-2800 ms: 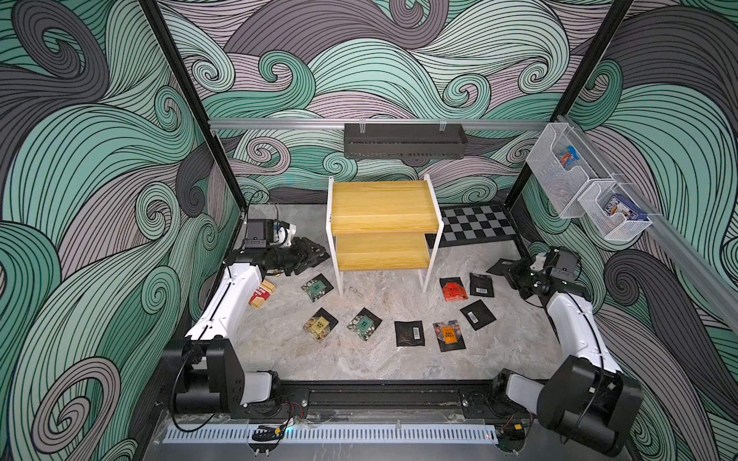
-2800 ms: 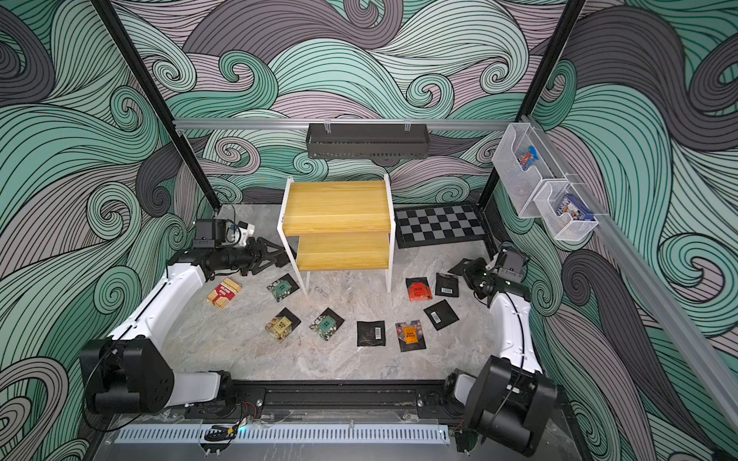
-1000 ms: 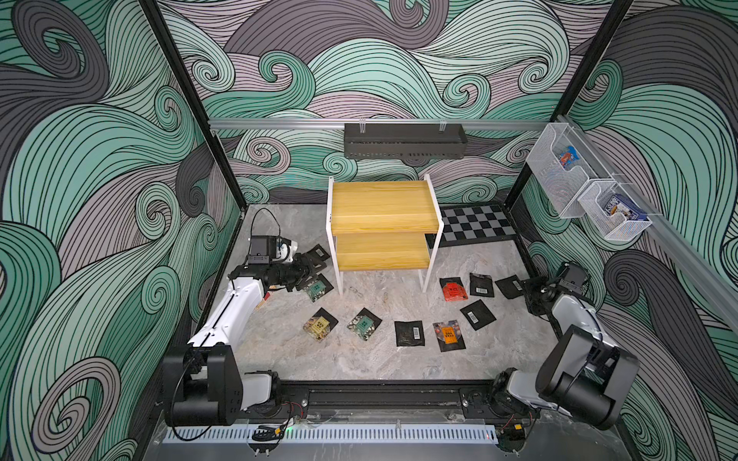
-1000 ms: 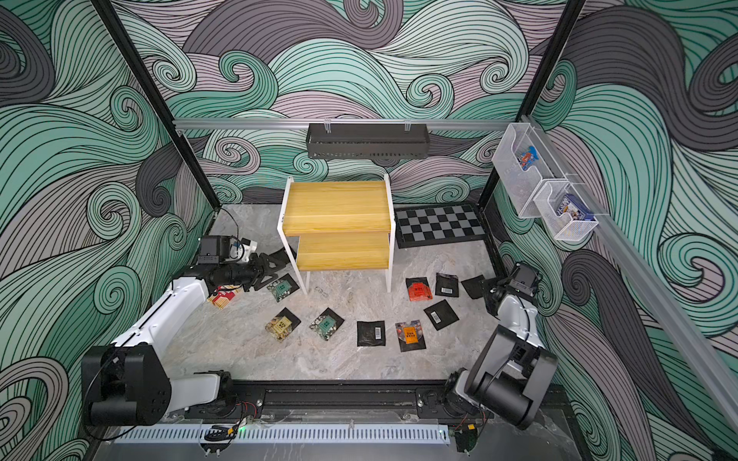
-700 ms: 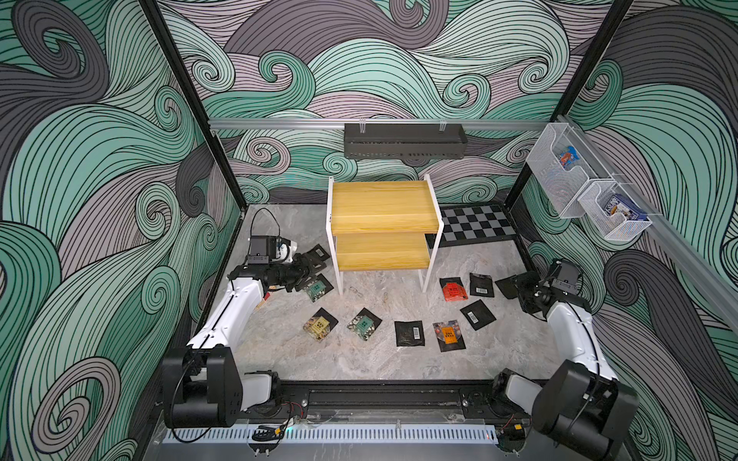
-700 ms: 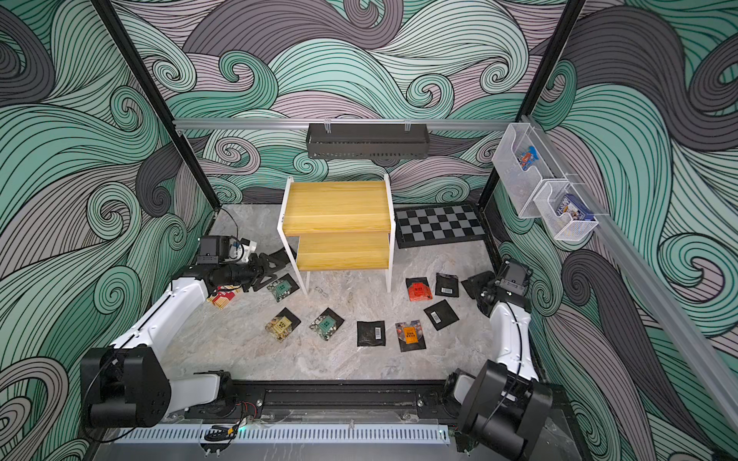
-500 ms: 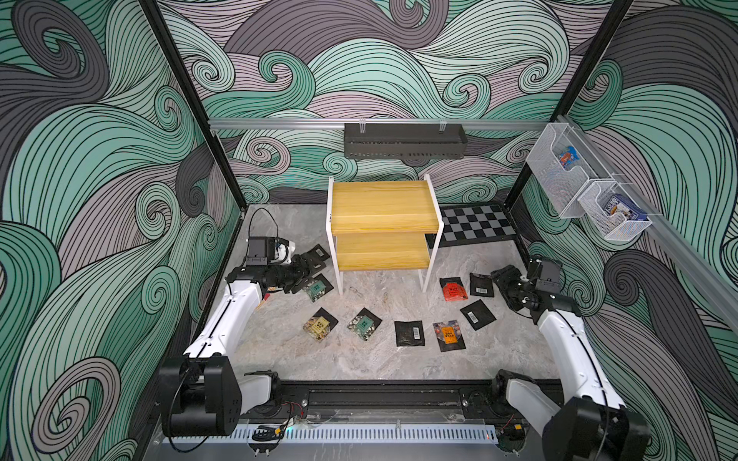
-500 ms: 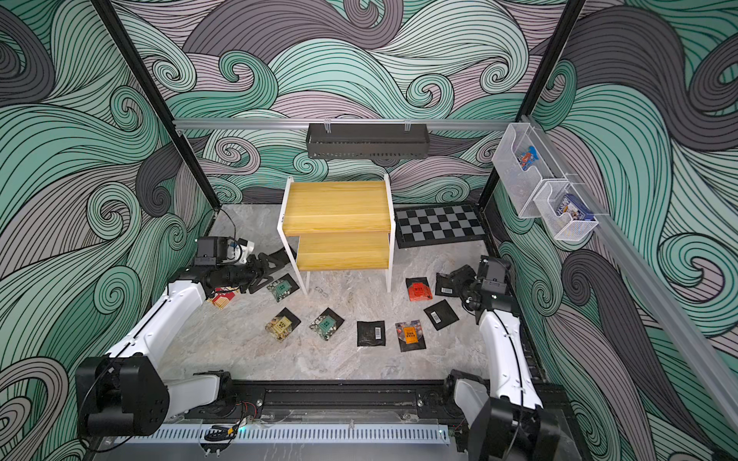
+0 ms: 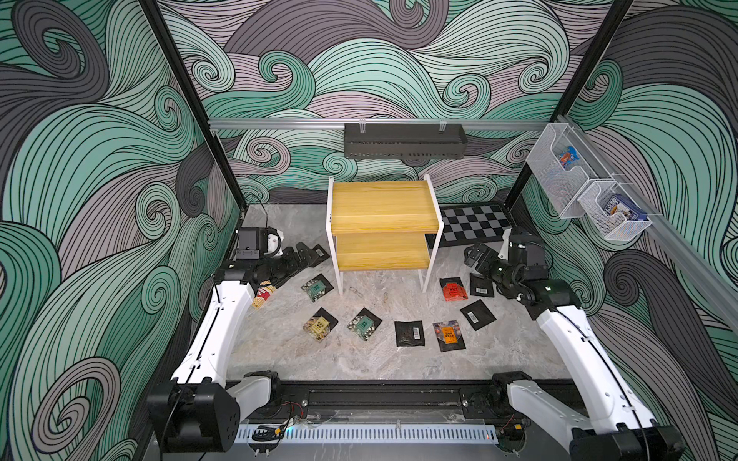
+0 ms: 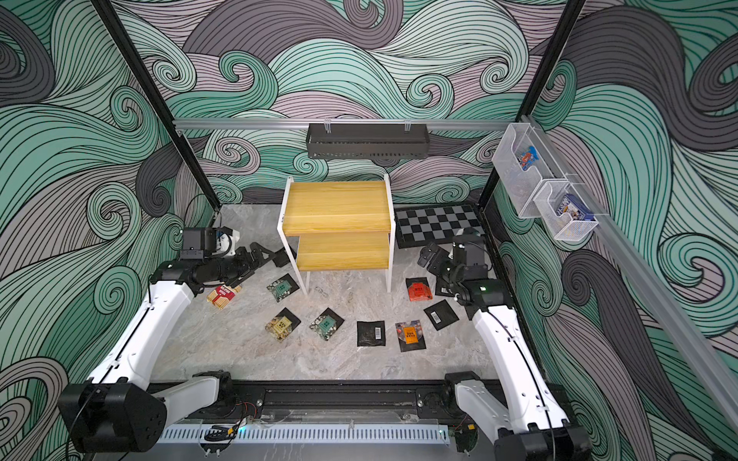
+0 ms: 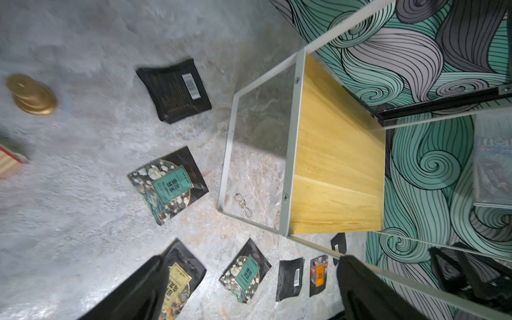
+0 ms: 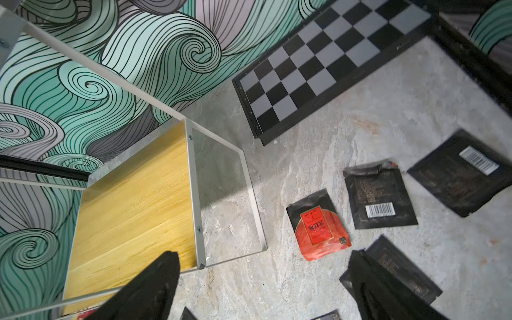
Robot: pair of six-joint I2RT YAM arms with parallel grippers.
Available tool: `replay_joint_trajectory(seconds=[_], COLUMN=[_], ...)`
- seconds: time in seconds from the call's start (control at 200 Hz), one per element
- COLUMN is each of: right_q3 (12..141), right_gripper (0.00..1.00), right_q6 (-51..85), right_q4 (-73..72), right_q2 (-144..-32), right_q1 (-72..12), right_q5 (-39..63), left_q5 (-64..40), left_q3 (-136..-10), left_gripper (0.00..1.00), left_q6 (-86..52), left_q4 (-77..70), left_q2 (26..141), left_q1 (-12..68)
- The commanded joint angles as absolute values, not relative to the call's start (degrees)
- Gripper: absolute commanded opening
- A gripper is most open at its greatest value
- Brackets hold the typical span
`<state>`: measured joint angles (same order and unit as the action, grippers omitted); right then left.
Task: Remove the tea bags from the shelf
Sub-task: Reset both arms
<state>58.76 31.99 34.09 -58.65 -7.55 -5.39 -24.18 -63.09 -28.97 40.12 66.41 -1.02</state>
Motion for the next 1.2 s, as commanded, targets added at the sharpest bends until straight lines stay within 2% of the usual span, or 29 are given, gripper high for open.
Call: replay_joint_trajectory(seconds=[0.0,0.195,0.37,0.47,0.6,0.806,0.976,1.111,1.196], right_q3=[62.0,61.2,49.1,46.0,41.0,30.1,23.3,20.7,19.9], right_gripper=[0.99,0.99,0.99,0.99,0.99,0.99,0.99,0.99,0.99], right_q6=[23.5,15.0,-0.3,-3.0,0.6,-2.9,-3.5,-4.0,-4.8], right_q4=[33.5,23.2,-0.4,-3.7,-7.2,-23.2,-36.0,-48.9,-56.9], right_q2=[-60.9,-61.7,-61.4,-64.3,-67.3,-71.3,-73.6,-81.0,-87.0], right_q1=[-9.7,-10.6,-11.1,-11.0,-9.8,-8.4,-6.8,-6.8,-7.2], right_q5=[-12.0,-18.3,-21.0,-23.1,-23.4,-25.7,-22.6,-16.1,-15.7], left_q5=[-17.6,-11.1,-5.5,-1.7,3.8,5.3,4.7,1.3,1.4], left_q3=[-67.7,-72.2,-67.9,-61.6,-56.3,-41.6,-33.9,-28.8,-26.5], left_gripper=[0.99,0.98,0.99,0.99,0.99,0.99,0.98,0.99,0.99], left_q6=[-25.2,-21.2,-15.2,-9.3,-7.1,-2.9,-2.3,-0.7,-0.8], left_q4=[42.2,40.3,32.6,22.7,16.5,-6.9,-21.5,-37.8,-45.1], left_q2=[66.6,70.0,71.0,70.4,73.8,77.3,81.2,85.9,89.0], left_q1=[-1.2,-1.0,-0.7,-0.1,-0.2,-0.2,-0.2,0.0,0.0])
